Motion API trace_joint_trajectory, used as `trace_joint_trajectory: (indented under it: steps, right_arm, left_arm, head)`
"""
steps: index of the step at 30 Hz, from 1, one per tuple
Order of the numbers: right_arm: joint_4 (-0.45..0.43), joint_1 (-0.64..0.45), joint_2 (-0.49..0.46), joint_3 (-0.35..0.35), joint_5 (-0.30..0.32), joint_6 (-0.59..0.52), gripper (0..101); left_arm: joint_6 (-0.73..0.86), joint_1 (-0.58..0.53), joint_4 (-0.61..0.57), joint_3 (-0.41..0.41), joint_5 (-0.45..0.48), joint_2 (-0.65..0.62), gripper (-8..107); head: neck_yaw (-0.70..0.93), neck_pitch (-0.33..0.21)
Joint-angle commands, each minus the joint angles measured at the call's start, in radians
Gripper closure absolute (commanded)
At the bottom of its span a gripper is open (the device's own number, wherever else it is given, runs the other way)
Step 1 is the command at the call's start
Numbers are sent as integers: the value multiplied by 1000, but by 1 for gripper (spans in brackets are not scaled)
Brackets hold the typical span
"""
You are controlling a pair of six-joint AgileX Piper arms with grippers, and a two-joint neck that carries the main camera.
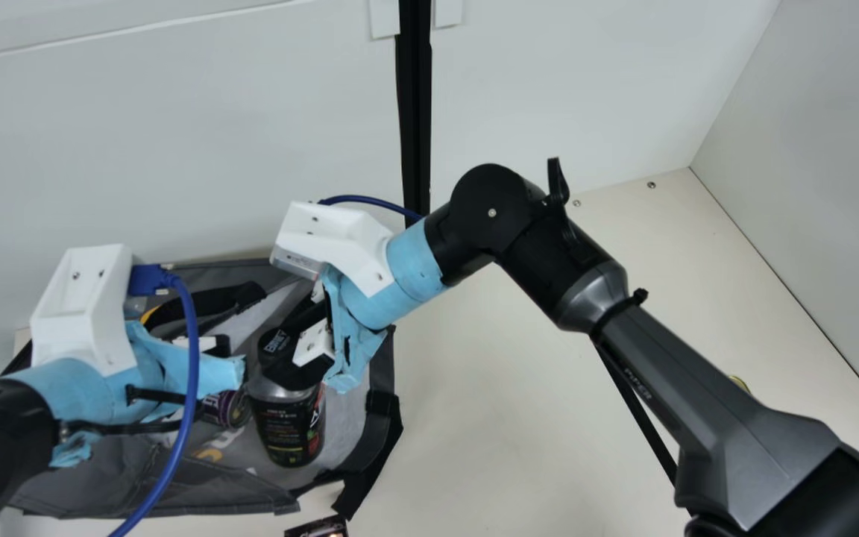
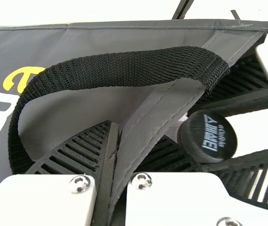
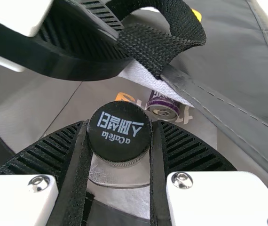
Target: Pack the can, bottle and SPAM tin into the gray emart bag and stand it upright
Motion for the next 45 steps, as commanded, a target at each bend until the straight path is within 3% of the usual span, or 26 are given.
trace_joint_trajectory:
  steps: [1, 19, 45]
  right_arm:
    - [-3, 4, 9, -9, 0, 4, 101]
    - [-37, 32, 76, -81, 0, 34, 101]
    - [-54, 33, 77, -96, 0, 29, 15]
  left_arm:
    - [0, 0, 0, 0, 0, 0, 107]
    - [0, 0, 0, 0, 0, 0, 107]
    - [0, 0, 0, 0, 0, 0, 107]
  head:
    - [-1, -23]
    - [-1, -23]
    - [-1, -23]
